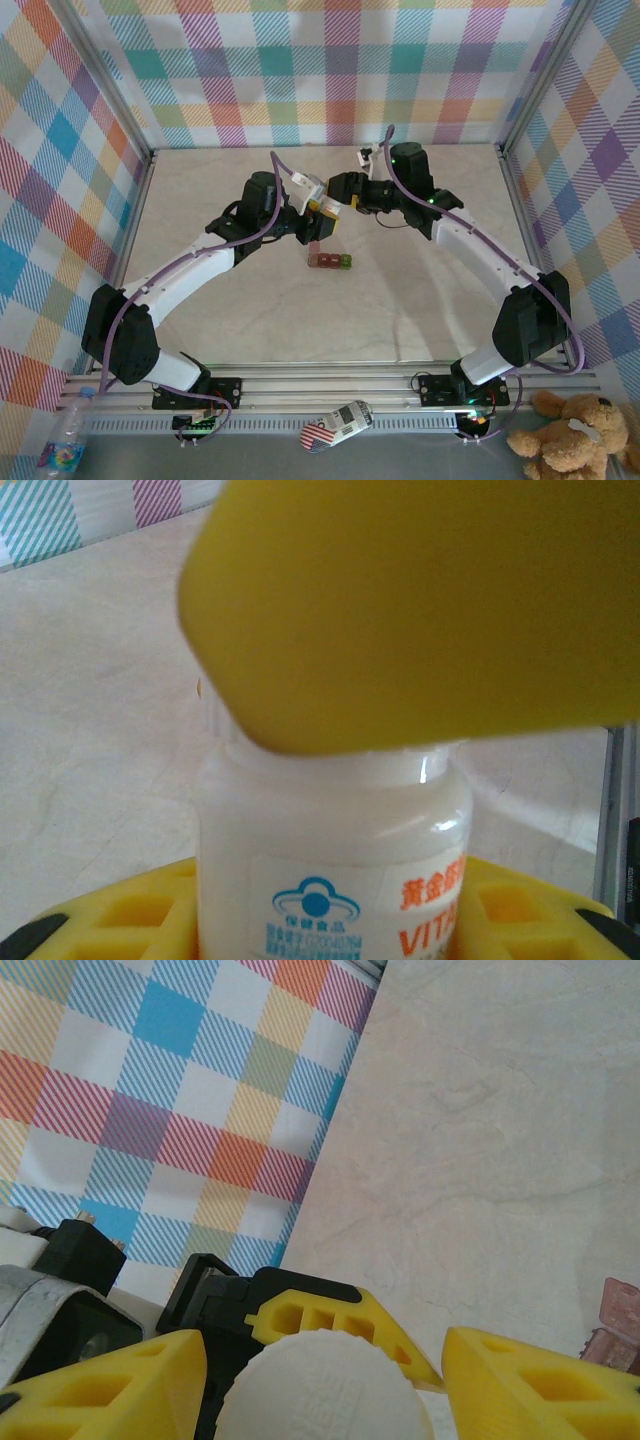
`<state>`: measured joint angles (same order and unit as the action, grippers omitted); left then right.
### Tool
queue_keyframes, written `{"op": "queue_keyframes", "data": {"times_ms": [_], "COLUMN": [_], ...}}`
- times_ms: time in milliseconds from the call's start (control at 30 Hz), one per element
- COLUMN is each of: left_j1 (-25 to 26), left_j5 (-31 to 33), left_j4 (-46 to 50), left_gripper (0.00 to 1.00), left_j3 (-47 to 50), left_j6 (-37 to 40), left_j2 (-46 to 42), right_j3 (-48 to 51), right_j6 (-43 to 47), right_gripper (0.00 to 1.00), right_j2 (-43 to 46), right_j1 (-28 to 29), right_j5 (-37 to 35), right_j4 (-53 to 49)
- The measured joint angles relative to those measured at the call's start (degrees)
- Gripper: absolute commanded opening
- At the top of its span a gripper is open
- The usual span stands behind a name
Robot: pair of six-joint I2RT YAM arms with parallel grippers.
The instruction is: Sort the pills into containers
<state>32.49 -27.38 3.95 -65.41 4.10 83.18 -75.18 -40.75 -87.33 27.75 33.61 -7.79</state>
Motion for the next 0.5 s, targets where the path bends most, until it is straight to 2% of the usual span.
{"op": "queue_keyframes", "data": {"times_ms": [100, 500], "left_j1": [0.0, 0.0], "left_j5": [0.0, 0.0], "left_j4": [0.0, 0.0], "left_gripper": [0.00, 0.00], "left_j3": [0.0, 0.0], "left_j6": [0.0, 0.0], "left_j2": [0.0, 0.0], "right_j3": [0.0, 0.1], "right_j6": [0.0, 0.2], "right_gripper": [0.62, 0.39], "right_j2": [0.0, 0.0], "right_j1": [0.1, 0.0], "right_j5": [0.0, 0.0], "right_j4": [0.0, 0.4]}}
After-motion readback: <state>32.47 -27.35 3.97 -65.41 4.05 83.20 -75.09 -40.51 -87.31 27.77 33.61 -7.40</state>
